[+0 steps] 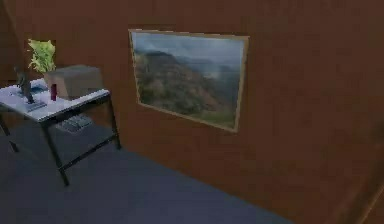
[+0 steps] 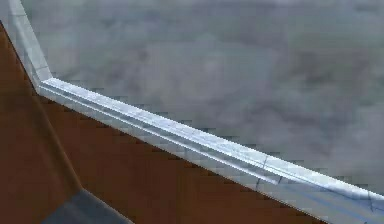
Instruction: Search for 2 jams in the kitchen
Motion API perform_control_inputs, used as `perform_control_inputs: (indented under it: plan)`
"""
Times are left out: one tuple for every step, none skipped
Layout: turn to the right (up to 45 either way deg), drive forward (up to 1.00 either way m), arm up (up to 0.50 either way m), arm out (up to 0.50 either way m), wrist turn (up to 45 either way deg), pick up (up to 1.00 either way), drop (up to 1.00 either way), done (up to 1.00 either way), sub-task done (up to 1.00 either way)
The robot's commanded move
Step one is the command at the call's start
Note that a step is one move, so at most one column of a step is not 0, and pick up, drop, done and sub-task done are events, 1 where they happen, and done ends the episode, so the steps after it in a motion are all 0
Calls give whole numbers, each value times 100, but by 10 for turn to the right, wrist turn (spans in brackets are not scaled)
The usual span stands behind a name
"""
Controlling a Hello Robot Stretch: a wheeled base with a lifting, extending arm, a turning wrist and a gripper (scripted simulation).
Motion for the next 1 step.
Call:
perform_control_inputs:
  plan:
    - [-450, 0, 0, 0, 0, 0, 0, 0, 0]
